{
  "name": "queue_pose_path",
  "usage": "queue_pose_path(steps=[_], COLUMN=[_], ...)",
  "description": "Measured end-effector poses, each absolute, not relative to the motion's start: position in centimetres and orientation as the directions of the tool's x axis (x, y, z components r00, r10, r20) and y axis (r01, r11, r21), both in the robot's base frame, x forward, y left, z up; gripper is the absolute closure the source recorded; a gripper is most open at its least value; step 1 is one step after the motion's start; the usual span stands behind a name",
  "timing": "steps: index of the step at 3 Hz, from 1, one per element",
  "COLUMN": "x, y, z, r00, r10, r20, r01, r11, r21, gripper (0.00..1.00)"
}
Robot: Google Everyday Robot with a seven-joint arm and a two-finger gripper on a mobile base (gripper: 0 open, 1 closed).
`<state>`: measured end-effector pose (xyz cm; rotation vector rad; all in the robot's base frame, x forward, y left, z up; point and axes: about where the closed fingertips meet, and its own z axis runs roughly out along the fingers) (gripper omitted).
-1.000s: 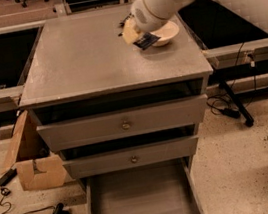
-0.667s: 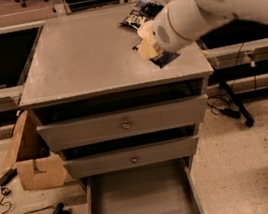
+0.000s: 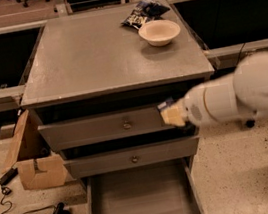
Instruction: Place rxbar blueberry into bottom drawer
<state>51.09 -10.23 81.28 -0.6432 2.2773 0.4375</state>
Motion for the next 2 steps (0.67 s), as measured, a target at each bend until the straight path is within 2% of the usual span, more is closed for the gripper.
queue_pose_path(steps=[1,2], x=[49.2,49.7], y=[-9.9,-10.6], z=[70.8,65.7], r00=[-0.662,-0.643], r10=[-0.144,-0.084], r20=[-0.735,-0.761], r01=[-0.525,-0.535], r11=[0.789,0.761], r21=[0.319,0.368], gripper=[1.0,1.0])
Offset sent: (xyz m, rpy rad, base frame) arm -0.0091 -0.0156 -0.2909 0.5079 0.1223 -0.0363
